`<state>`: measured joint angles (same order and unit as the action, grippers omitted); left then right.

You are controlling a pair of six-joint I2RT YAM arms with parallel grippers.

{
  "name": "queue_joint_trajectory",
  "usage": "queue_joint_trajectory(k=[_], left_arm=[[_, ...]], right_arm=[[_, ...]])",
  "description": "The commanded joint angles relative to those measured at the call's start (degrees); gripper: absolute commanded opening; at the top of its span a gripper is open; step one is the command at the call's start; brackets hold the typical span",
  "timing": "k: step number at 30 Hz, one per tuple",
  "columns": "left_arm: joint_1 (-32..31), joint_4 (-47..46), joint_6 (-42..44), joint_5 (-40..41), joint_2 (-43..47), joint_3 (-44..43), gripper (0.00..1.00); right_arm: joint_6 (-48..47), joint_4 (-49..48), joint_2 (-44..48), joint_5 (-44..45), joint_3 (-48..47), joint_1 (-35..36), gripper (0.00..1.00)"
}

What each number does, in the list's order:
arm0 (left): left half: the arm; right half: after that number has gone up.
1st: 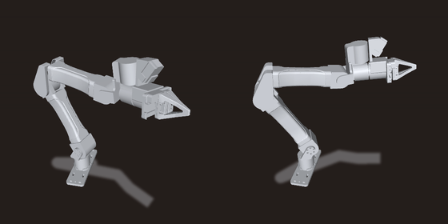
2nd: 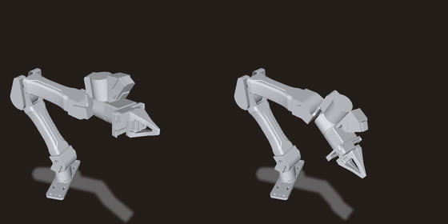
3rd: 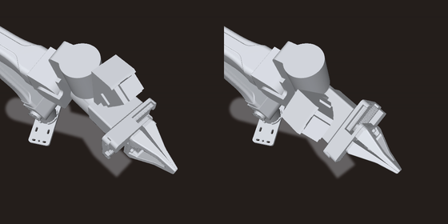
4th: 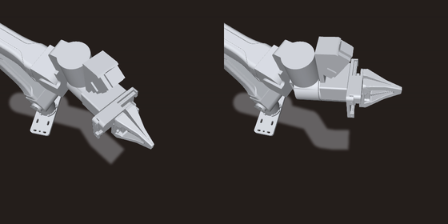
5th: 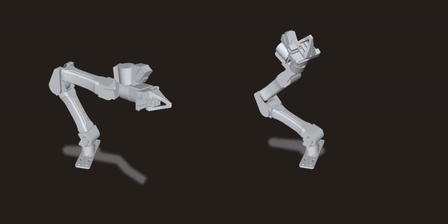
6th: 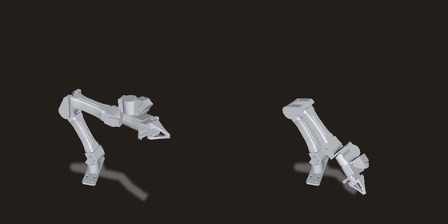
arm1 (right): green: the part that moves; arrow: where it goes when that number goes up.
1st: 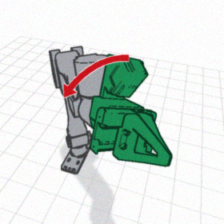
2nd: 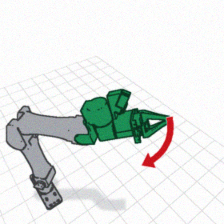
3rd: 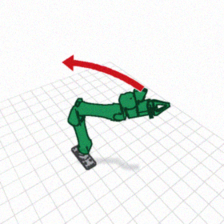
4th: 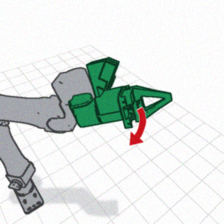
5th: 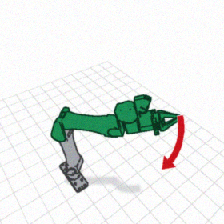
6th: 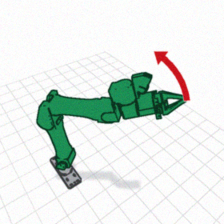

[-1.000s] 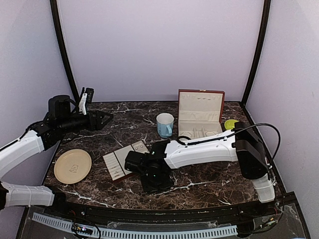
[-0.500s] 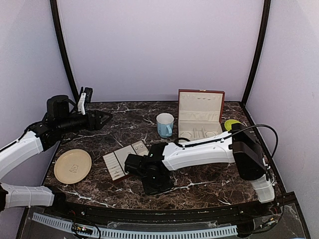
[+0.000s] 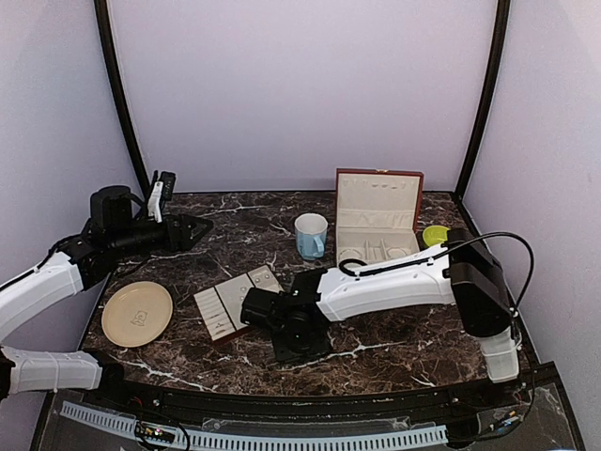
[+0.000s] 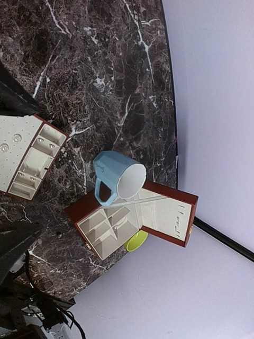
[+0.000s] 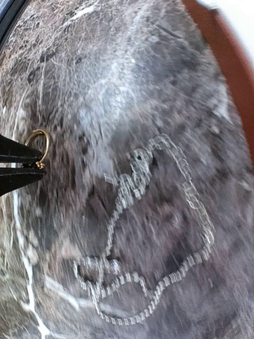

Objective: Organize the mixed jewelry
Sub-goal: Pick up the ring from the center of the board.

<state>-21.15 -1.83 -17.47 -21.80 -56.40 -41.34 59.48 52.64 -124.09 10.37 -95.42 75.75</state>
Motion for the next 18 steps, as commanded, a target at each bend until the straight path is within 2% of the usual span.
queue_joint_trajectory(k=[1,5,8,12,18], left_arm=[[0.14,-4.06,-6.45,-3.17,-0.28,4.32,0.69],[-0.8,-8.5,-15.96,-5.23,-1.58,9.74,0.67],[-4.74,-12.92,-22.47,-4.6,-3.35,13.14,0.66],[-9.88,-17.04,-26.81,-3.98,-8.1,13.67,0.66],[-12.35,-21.2,-28.66,-6.59,-16.19,11.18,0.66]], right_arm=[[-0.5,-8.27,8.02,5.41,5.59,-1.72,0.0],[-1.75,-12.38,12.33,8.74,9.2,-2.81,0.0],[-3.54,-15.12,14.67,9.9,10.75,-3.59,0.0],[-6.31,-18.68,17.18,10.48,12.59,-4.72,0.0],[-10.08,-21.36,18.72,10.97,14.1,-5.41,0.0]])
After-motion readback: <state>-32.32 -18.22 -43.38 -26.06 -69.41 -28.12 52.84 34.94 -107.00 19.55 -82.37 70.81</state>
